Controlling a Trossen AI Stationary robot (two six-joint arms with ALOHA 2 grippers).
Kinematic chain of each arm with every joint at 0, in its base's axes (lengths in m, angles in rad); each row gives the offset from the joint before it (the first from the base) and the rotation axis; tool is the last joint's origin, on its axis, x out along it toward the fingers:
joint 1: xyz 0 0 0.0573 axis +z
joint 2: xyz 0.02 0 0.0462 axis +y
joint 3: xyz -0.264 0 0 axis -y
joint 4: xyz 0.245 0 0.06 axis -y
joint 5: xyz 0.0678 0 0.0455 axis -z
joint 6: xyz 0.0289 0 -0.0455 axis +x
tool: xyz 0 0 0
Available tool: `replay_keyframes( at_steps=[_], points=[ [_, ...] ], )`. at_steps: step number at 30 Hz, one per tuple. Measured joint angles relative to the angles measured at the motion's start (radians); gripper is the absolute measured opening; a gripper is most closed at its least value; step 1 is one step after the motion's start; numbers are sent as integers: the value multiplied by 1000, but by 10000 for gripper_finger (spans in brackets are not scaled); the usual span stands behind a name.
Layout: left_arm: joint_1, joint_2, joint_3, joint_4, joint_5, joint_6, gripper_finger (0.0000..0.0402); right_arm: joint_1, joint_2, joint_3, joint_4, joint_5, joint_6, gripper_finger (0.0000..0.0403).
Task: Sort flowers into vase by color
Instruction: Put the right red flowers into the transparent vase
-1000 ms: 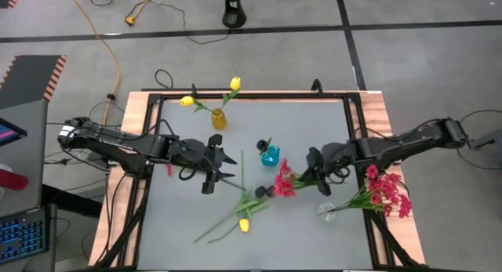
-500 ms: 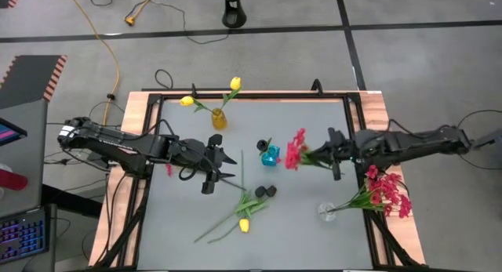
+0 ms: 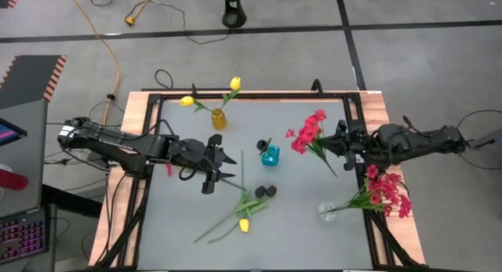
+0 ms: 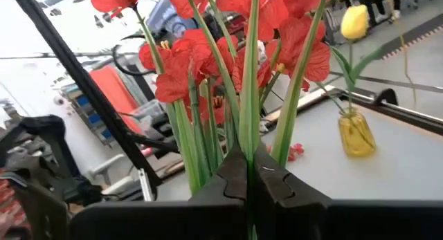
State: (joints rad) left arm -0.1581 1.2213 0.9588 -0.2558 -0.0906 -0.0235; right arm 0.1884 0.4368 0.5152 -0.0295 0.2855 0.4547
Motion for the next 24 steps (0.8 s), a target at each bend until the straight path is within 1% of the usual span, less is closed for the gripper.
replay_keyframes(
  at_steps=[2,5,12,24],
  points=[
    [0,0,0,0,0,0,178,44,1,0,13,46,-1,26],
    [0,0,0,0,0,-12,178,121,12,0,16,143,-13,24],
    [0,0,0,1,0,-15,178,306,88,0,73,333,-28,26],
    [0,0,0,3,0,-26,178,515,227,0,227,603,-91,24]
  ],
)
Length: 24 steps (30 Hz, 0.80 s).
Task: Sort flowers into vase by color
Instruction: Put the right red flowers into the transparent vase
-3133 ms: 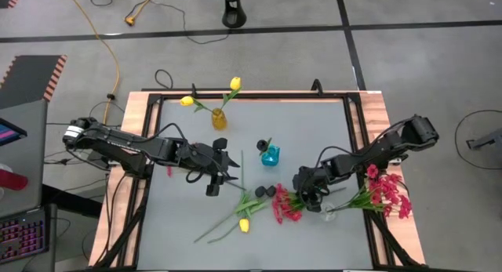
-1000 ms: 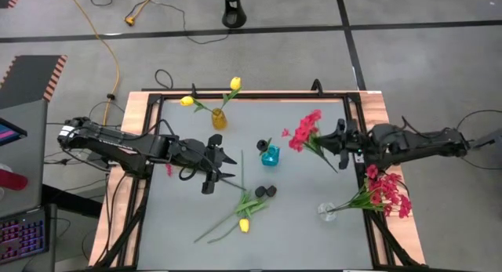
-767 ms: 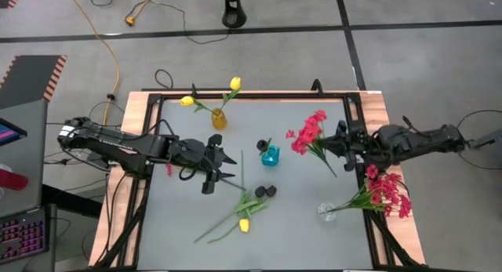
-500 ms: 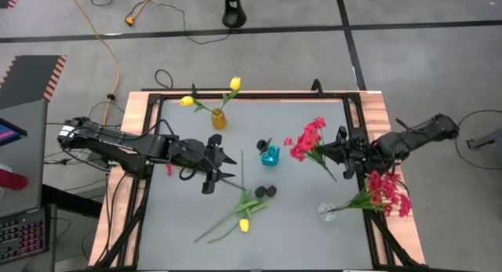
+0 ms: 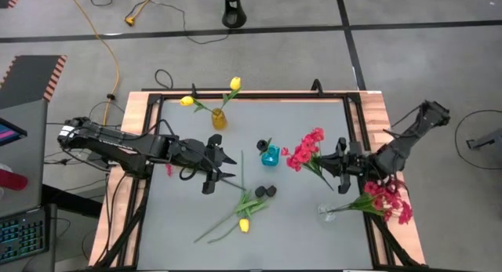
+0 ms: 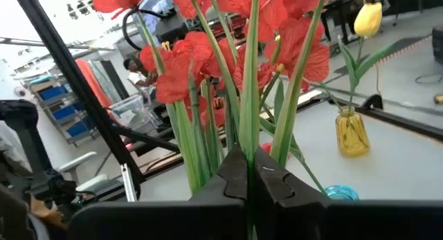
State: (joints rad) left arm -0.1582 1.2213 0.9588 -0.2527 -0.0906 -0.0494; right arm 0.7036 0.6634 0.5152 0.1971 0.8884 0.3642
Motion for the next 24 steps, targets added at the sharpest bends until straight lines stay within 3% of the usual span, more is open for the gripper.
replay_keyframes(
  at_steps=[8,14,18,24],
  points=[
    [0,0,0,1,0,0,178,92,45,0,102,133,-111,26],
    [0,1,0,36,0,0,178,101,46,0,116,162,-164,25],
    [0,7,0,96,0,7,178,87,45,0,191,162,-243,27],
    [1,30,1,309,-22,45,178,78,45,0,279,161,-345,25]
  ],
)
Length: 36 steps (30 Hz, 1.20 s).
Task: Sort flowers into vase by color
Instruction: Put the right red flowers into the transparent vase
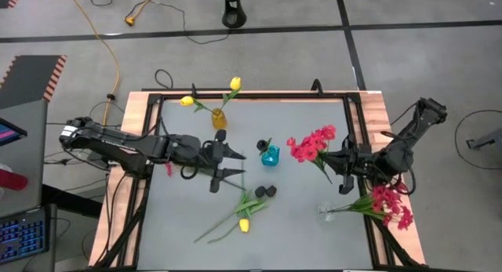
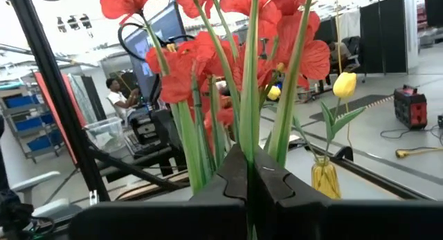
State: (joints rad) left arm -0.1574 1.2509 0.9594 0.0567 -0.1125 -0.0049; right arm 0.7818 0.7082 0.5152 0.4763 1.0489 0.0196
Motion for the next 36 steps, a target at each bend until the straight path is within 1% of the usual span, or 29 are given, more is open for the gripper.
replay_keyframes(
  at_steps=[5,12,16,19,25,29,32,36],
  points=[
    [0,60,1,213,-5,23,178,-4,0,0,18,-18,-8,28],
    [-7,208,2,509,-5,15,178,-51,14,0,106,-137,-90,28],
    [-24,311,17,652,-12,8,178,-86,19,0,112,-220,-107,28],
    [-40,393,60,704,-41,29,178,-109,18,0,114,-282,-107,27],
    [-62,535,194,721,-158,112,178,-146,24,0,114,-410,-108,29],
    [-63,614,291,721,-167,140,178,-173,45,0,114,-489,-110,28],
    [-63,664,356,720,-169,143,178,-191,63,0,116,-506,-109,30],
    [-64,705,410,719,-169,175,178,-204,85,0,120,-506,-107,28]
  ],
)
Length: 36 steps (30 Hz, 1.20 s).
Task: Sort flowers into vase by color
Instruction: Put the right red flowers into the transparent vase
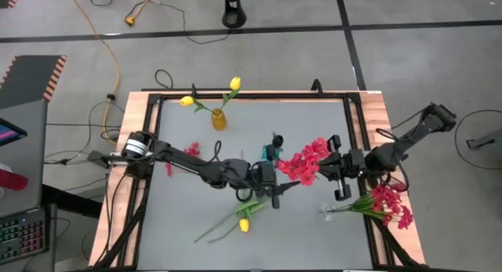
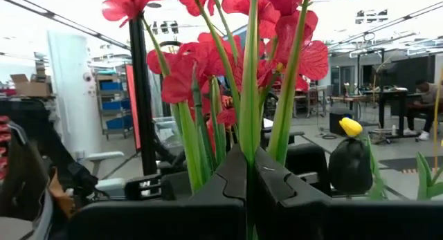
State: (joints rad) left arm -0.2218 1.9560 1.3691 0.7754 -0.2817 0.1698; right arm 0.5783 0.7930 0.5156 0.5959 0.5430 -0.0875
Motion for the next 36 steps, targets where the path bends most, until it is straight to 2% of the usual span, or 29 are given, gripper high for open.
replay_keyframes(
  at_steps=[20,24,32,36],
  points=[
    [0,10,30,5,-13,0,174,-5,132,0,176,-20,-79,29],
    [0,10,30,5,-12,-20,139,-5,135,0,181,-20,-79,32],
    [0,10,29,4,-13,-24,14,-23,135,0,186,-20,-79,34],
    [1,10,29,4,-14,-24,10,-42,135,0,188,-20,-78,35]
  ],
)
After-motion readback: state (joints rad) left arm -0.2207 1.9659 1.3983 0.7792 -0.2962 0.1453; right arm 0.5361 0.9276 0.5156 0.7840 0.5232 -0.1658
